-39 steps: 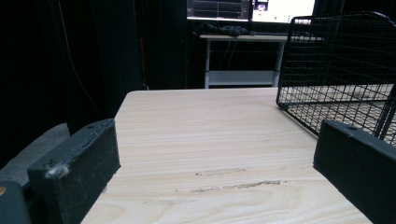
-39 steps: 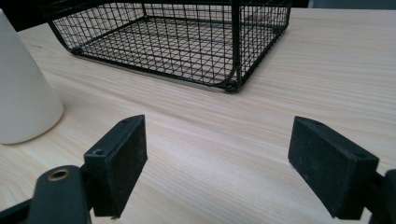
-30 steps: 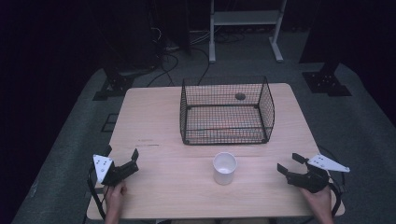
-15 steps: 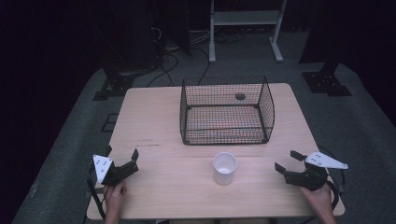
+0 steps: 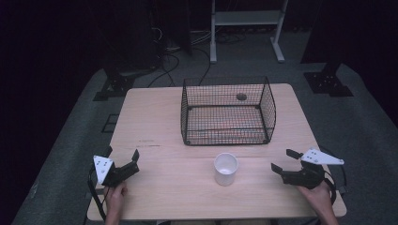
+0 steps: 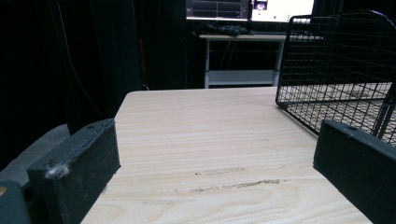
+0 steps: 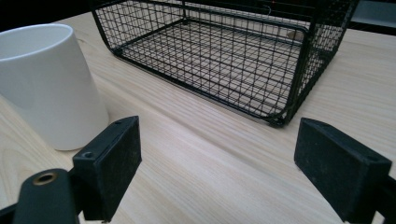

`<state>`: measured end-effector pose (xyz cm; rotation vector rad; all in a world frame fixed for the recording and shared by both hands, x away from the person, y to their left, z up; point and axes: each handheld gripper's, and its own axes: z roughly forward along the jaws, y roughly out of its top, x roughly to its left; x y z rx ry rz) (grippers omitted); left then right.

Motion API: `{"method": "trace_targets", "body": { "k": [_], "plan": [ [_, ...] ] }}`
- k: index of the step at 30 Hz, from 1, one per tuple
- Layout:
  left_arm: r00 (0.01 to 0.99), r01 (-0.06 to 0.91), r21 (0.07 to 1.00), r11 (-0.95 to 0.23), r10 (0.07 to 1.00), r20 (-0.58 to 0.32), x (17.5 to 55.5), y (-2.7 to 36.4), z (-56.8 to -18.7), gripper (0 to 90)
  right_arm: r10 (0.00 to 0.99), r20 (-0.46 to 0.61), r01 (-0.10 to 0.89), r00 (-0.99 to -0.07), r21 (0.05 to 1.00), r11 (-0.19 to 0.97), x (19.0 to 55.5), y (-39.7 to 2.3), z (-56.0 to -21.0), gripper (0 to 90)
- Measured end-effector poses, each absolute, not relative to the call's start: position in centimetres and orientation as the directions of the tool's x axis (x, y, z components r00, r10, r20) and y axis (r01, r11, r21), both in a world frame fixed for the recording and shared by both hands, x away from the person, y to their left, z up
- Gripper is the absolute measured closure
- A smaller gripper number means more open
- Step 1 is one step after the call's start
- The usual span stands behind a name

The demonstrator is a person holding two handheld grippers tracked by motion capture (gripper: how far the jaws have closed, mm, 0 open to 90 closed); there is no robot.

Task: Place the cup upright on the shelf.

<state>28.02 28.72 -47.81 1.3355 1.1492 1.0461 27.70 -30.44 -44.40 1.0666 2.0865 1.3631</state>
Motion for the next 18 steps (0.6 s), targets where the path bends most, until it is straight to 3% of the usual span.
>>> {"method": "trace_targets", "body": {
  "k": [18],
  "plan": [
    [0.161,0.079,0.997,0.001,0.987,-0.013,28.0,28.7,-47.8,0.0,0.736,0.043,0.347,-0.675,0.899,0.266,28.0,-28.2,-43.5,13.7]
  ]
}}
